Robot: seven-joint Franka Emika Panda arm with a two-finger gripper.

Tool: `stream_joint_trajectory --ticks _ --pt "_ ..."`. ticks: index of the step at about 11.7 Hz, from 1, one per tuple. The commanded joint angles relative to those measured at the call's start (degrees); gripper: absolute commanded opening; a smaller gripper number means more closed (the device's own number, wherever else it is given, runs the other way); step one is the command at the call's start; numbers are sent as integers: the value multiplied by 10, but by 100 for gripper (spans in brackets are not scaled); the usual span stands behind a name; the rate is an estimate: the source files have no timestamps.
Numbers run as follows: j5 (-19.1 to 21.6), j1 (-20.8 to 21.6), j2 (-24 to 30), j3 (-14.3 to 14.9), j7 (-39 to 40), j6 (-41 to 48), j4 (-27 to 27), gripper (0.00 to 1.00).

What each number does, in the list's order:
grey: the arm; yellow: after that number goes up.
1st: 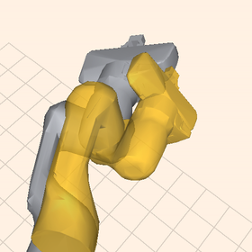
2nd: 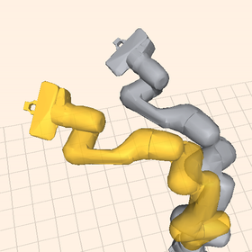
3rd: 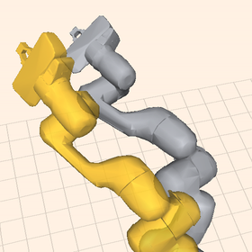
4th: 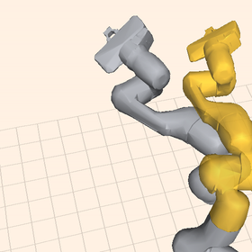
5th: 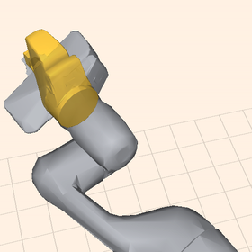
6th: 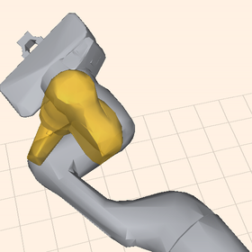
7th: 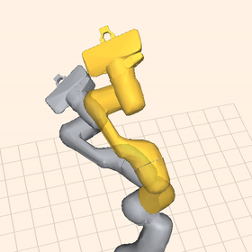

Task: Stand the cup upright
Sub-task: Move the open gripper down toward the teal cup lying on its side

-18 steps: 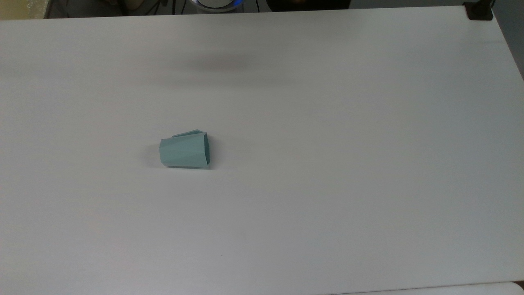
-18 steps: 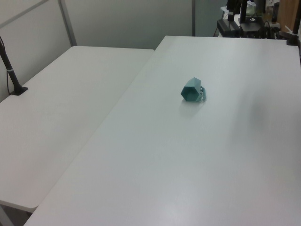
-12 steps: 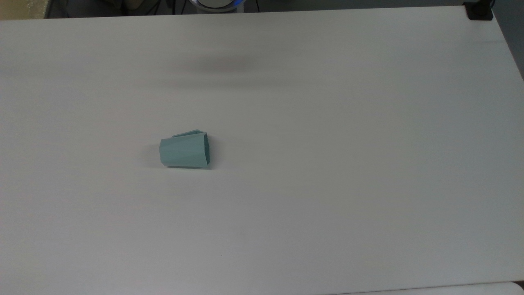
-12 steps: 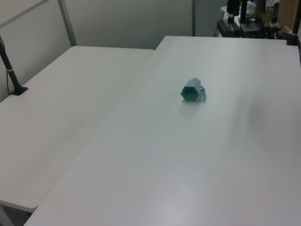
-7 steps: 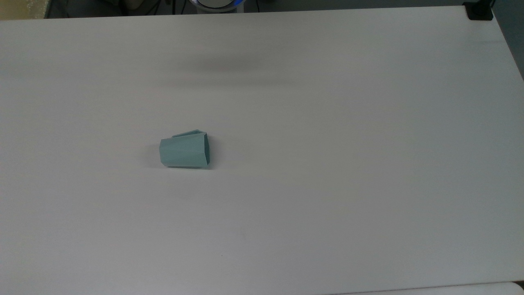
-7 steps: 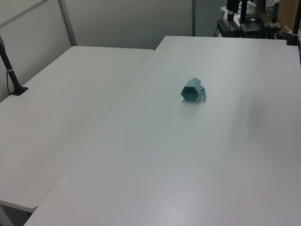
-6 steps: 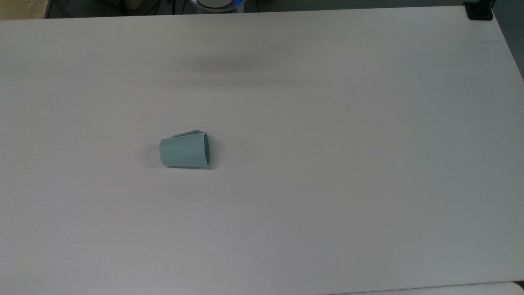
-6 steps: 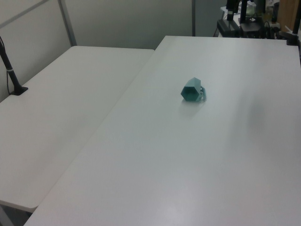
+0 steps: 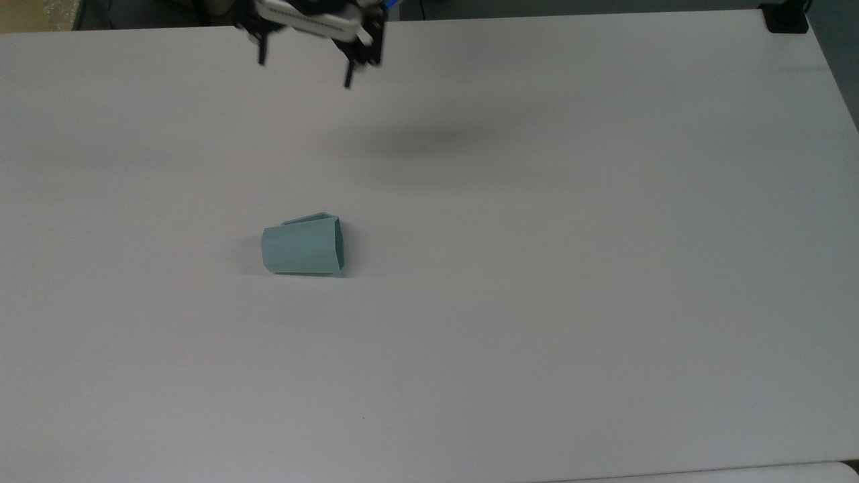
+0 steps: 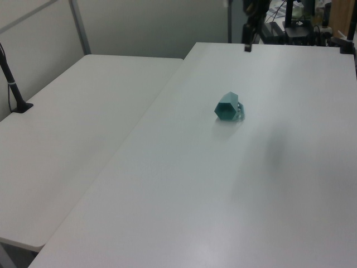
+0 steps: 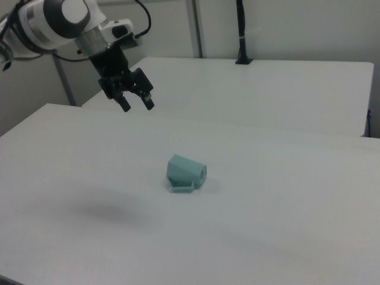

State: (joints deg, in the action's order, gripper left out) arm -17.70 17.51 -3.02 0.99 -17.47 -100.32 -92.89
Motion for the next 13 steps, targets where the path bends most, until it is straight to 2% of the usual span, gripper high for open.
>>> stream_joint_trajectory --ticks 1,3,5,8,13 --pt "-40 19 -24 5 -37 -47 -5 100" --pt "-38 20 -45 5 -40 -53 -4 100" --pt "-52 47 -79 5 -49 -47 -4 100" --pt "-153 78 -126 5 -153 -48 -7 100" --pt "-287 120 -171 4 -222 -29 -5 100"
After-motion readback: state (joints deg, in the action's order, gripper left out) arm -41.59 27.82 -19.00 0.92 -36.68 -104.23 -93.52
